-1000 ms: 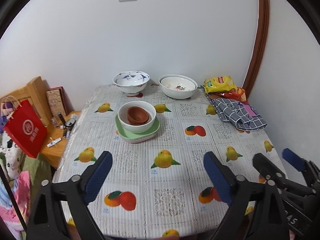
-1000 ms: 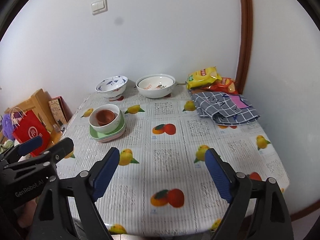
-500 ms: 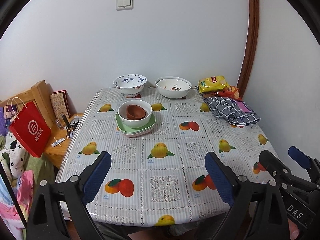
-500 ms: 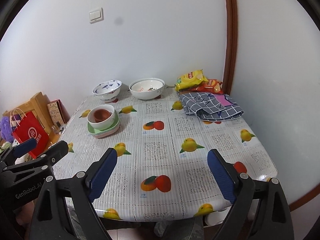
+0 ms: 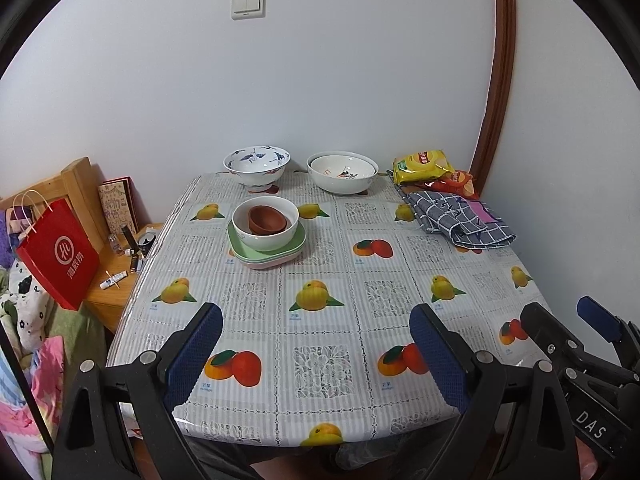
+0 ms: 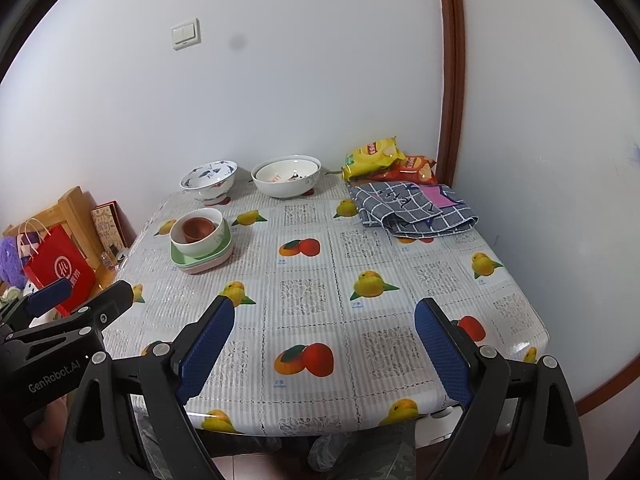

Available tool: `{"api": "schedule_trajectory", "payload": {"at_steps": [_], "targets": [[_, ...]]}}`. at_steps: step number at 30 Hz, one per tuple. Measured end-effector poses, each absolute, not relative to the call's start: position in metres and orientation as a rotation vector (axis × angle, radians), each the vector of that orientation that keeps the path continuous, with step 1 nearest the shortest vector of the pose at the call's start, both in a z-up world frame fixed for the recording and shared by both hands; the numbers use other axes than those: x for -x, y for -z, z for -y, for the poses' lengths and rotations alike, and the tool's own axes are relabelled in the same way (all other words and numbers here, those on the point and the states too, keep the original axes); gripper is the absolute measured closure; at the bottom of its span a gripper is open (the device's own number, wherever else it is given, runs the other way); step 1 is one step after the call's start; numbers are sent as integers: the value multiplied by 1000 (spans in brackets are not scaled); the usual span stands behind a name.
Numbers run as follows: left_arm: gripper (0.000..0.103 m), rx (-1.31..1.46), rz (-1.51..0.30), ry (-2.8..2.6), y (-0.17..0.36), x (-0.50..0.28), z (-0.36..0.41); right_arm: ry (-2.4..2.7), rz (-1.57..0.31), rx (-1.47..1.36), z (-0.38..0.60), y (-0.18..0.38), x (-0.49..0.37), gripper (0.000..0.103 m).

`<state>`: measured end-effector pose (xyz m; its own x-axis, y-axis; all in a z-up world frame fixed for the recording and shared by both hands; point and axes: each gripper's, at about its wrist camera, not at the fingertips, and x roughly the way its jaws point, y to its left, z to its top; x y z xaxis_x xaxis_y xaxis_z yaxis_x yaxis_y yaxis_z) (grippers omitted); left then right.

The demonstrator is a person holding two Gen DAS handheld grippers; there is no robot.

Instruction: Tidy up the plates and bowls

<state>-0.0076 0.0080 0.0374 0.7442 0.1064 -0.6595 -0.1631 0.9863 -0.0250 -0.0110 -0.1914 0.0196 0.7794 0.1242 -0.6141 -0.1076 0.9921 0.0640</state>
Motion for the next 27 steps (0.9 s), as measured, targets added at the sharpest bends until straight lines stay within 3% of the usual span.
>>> {"api": "schedule_trajectory", "payload": {"at_steps": [27], "targets": [[8,83,-723,-157,-35,13,-7,-132,-670,-38,190,-19,14,12]]}}
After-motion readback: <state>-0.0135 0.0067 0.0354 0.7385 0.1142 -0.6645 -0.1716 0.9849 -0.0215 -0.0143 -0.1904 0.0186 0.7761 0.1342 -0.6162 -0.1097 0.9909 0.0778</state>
